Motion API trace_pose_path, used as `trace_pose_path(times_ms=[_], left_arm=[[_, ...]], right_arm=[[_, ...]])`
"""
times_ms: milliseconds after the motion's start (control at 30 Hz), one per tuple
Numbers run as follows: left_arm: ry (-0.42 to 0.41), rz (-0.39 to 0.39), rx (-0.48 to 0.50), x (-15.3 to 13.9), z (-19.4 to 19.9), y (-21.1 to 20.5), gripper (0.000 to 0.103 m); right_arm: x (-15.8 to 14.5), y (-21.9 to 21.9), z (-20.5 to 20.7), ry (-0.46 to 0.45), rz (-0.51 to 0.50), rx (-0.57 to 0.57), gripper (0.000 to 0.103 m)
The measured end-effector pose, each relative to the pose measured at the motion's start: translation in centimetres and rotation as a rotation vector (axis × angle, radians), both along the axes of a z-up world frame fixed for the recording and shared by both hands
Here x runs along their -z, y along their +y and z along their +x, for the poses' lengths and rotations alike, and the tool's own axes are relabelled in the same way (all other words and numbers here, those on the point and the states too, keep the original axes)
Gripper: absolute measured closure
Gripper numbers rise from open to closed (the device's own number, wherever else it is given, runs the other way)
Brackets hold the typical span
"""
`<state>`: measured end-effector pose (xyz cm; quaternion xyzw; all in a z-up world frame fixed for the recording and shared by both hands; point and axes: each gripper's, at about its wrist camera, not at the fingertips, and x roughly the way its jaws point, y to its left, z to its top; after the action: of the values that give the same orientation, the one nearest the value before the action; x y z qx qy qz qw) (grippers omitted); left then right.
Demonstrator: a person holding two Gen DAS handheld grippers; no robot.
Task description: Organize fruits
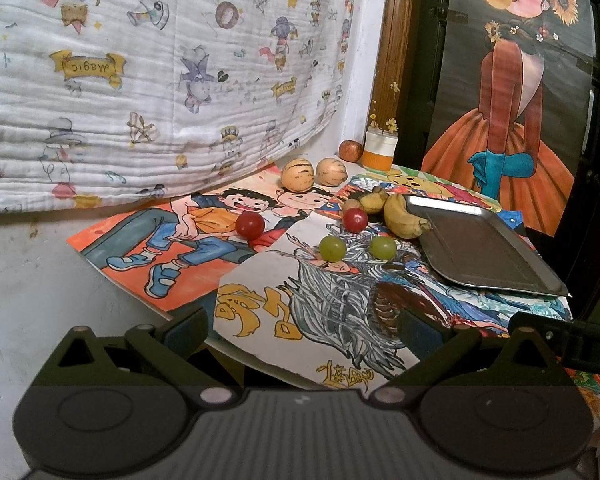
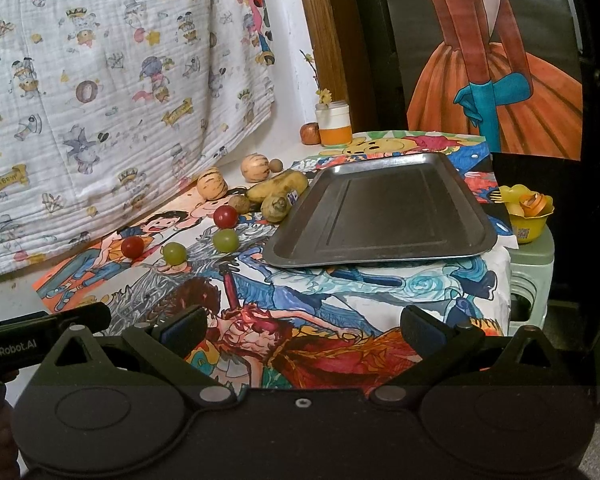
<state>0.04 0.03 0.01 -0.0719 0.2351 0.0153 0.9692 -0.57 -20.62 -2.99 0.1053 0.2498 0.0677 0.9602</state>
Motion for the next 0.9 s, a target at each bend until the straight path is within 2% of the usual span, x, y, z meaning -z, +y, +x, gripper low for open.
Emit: trace_pose_path(times_ms=[667,900], left_arm=[[0.003,-0.001,-0.002,0.0,0.0,0.0,0.0],[0.01,-0.013,-0.019,0.8,-0.1,0.5,0.0]], right_arm=[[0.6,0.5,-0.1,0.007,0.001,-0.002,0.0],[0.6,0.7,0.1,0.016,-0.012,-0.007,0.0]])
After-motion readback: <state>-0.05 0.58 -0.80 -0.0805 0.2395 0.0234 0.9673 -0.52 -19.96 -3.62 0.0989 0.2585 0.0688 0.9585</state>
